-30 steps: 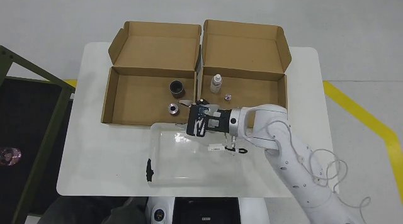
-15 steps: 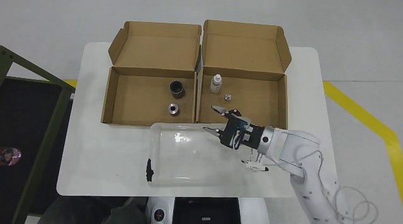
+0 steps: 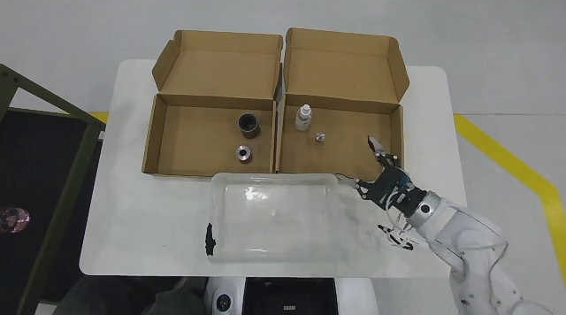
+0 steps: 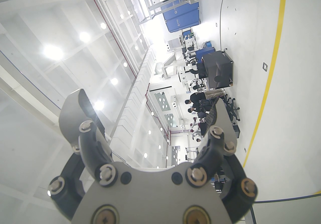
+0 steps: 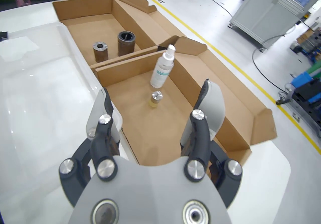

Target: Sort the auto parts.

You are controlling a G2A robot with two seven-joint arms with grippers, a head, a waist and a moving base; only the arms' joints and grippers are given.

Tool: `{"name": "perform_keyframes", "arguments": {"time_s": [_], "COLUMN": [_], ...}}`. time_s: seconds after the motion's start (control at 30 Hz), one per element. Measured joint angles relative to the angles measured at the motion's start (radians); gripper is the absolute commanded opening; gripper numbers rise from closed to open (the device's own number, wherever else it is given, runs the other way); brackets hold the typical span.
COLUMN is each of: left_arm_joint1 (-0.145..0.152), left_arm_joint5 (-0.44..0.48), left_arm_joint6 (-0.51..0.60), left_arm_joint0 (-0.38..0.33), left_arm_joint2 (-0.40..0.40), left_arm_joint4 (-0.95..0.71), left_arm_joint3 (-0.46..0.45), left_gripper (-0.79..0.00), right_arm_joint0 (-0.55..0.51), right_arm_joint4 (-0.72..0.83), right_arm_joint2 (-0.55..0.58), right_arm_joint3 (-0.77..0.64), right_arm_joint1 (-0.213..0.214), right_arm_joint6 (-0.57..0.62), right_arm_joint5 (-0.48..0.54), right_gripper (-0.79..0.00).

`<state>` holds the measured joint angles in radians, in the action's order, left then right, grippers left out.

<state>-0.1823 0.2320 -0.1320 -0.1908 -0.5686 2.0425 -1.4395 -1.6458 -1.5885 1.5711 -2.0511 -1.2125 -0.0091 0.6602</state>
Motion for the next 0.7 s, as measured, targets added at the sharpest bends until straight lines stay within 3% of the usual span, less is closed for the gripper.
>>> {"name": "perform_keyframes", "arguments": {"time_s": [0.3, 0.4, 0.43, 0.7], "left_arm_joint1": [0.000, 0.000, 0.000, 0.000], "left_arm_joint5": [0.000, 0.000, 0.000, 0.000], "left_arm_joint6": [0.000, 0.000, 0.000, 0.000], "left_arm_joint0": [0.000, 0.000, 0.000, 0.000], "left_arm_joint2": [0.000, 0.000, 0.000, 0.000], "left_arm_joint4": [0.000, 0.000, 0.000, 0.000], "left_arm_joint3": [0.000, 0.000, 0.000, 0.000], "left_gripper": [0.000, 0.000, 0.000, 0.000], "right_arm_joint0": [-0.103, -0.125, -0.130, -0.154], "right_arm_joint4": [0.021, 0.030, 0.033, 0.043], "right_arm_joint2": [0.128, 0.161, 0.169, 0.198], "right_arm_joint3": [-0.023, -0.026, -0.027, -0.010], "right_arm_joint1": [0.012, 0.016, 0.017, 0.021], "right_arm_joint6": [-0.011, -0.017, -0.019, -0.049], "right_arm_joint5": [-0.042, -0.043, -0.043, -0.076], "right_gripper": [-0.139, -0.065, -0.003, 0.000]}}
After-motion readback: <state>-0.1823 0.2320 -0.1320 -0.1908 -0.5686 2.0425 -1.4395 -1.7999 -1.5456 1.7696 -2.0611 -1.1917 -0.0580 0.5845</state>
